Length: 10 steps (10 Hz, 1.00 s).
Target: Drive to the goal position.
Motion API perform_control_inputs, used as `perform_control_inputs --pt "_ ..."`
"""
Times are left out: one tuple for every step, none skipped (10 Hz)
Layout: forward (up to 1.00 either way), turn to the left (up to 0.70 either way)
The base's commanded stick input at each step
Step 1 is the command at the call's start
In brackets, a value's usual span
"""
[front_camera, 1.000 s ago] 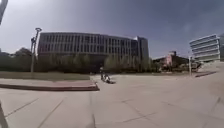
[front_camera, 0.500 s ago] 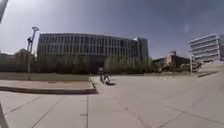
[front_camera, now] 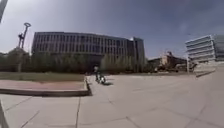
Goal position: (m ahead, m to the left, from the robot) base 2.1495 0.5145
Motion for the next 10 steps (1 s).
perform_control_inputs --pt "0.7 -0.31" --pt "0.7 0.0" --pt "0.7 0.0" --pt "0.7 0.0" --pt "0.7 0.0" --pt "0.7 0.0" --pt "0.7 0.0" --pt "0.7 0.0" --pt "0.7 0.0" --pt "0.7 0.0"
